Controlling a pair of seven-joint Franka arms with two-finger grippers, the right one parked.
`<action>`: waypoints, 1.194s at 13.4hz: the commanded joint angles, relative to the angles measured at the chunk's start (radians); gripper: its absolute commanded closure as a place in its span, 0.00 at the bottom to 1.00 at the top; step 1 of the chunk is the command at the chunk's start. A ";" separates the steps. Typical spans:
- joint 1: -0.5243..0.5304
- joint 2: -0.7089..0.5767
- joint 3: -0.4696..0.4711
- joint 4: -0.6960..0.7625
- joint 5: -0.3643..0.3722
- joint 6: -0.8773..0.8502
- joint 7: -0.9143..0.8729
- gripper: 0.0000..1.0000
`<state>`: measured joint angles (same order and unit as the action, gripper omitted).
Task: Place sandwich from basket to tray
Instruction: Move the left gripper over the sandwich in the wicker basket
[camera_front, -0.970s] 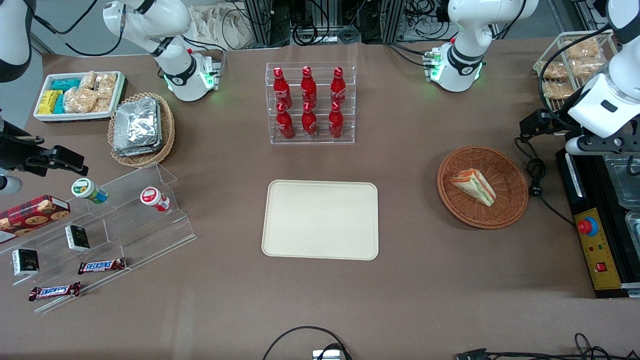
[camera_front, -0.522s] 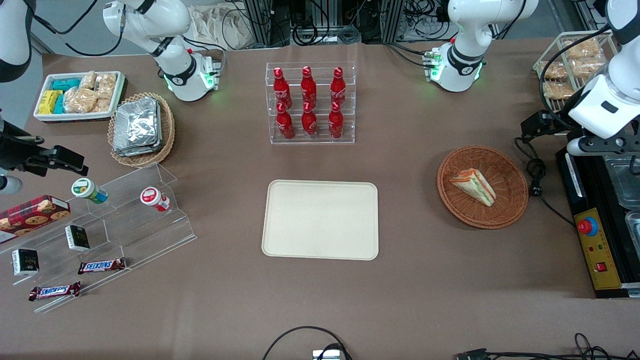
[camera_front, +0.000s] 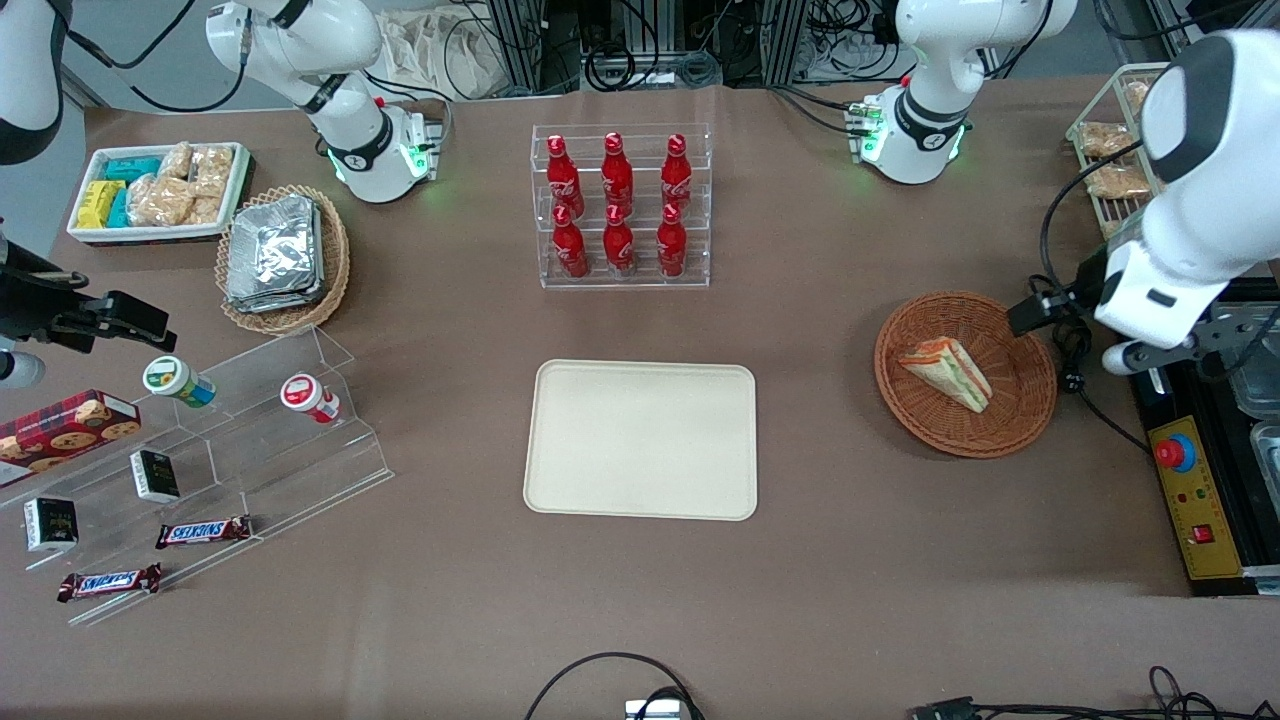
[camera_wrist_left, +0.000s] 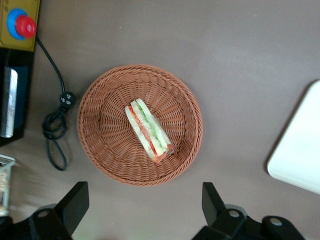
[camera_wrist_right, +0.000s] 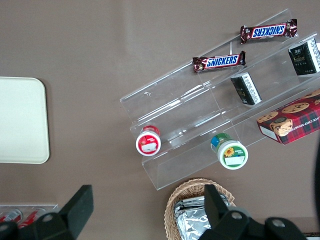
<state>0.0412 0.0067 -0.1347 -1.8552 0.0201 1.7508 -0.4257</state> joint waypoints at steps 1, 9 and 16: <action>-0.006 -0.034 -0.002 -0.143 0.018 0.135 -0.151 0.00; -0.011 -0.034 -0.016 -0.416 0.030 0.453 -0.390 0.00; -0.014 0.033 -0.016 -0.541 0.086 0.667 -0.553 0.00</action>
<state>0.0403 0.0251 -0.1541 -2.3636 0.0693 2.3591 -0.9135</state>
